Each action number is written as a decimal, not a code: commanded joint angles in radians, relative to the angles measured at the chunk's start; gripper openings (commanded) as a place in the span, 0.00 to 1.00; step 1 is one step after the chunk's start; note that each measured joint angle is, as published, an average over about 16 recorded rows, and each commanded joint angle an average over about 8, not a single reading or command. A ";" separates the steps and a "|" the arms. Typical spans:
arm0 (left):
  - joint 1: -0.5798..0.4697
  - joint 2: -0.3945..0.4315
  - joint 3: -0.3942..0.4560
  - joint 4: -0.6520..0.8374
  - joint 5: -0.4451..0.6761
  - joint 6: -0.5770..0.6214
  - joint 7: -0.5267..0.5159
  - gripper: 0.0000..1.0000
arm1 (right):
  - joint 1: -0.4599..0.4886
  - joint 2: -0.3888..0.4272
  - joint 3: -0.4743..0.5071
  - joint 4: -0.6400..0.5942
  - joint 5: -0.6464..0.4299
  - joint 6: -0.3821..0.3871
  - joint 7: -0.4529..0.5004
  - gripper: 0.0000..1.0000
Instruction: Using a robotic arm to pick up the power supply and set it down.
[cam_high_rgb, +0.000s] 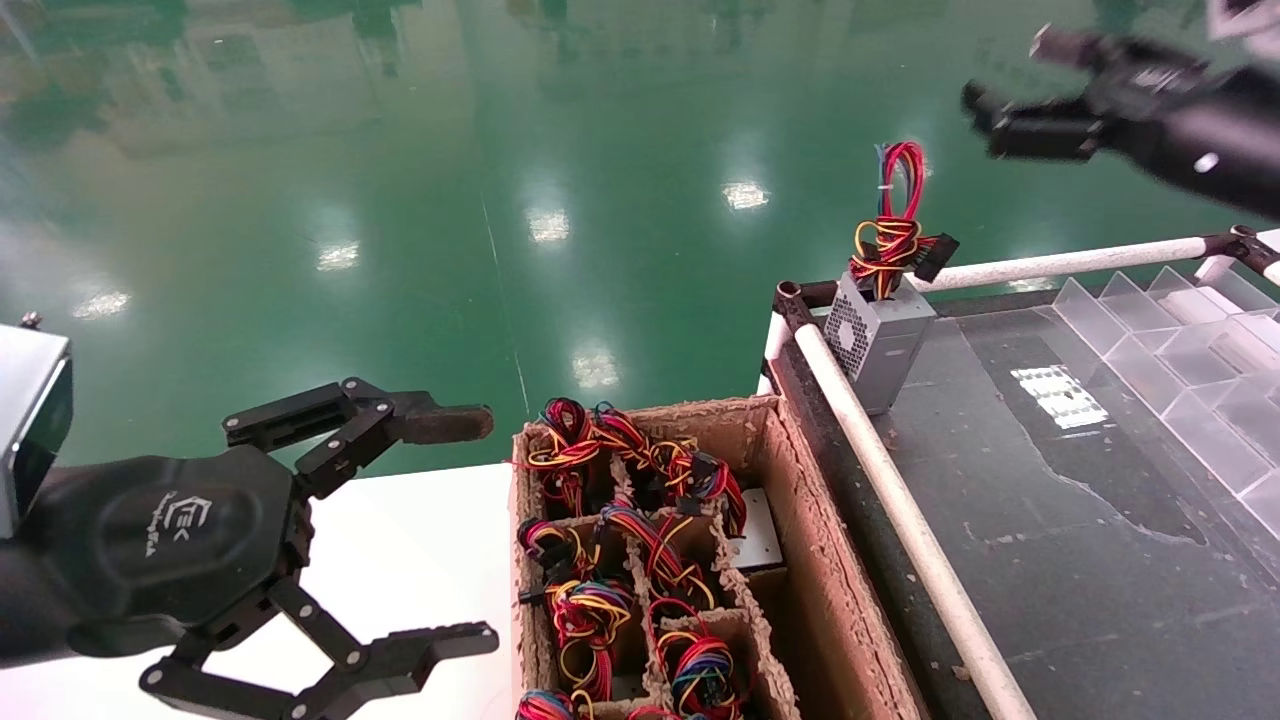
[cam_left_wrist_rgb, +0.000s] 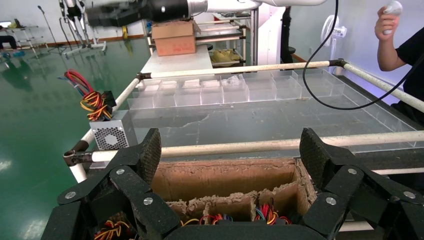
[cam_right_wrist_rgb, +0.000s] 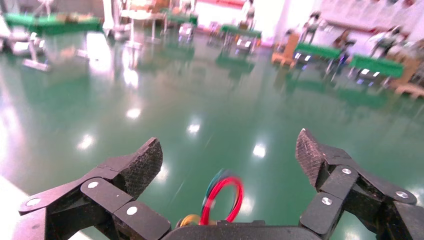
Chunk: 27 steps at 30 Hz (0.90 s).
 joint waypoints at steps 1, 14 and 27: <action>0.000 0.000 0.000 0.000 0.000 0.000 0.000 1.00 | 0.006 0.009 0.012 -0.001 0.016 -0.010 -0.009 1.00; 0.000 0.000 0.000 0.001 0.000 0.000 0.000 1.00 | -0.134 0.071 0.032 0.227 0.095 -0.062 0.059 1.00; 0.000 0.000 0.001 0.001 -0.001 0.000 0.001 1.00 | -0.304 0.139 0.047 0.501 0.176 -0.122 0.155 1.00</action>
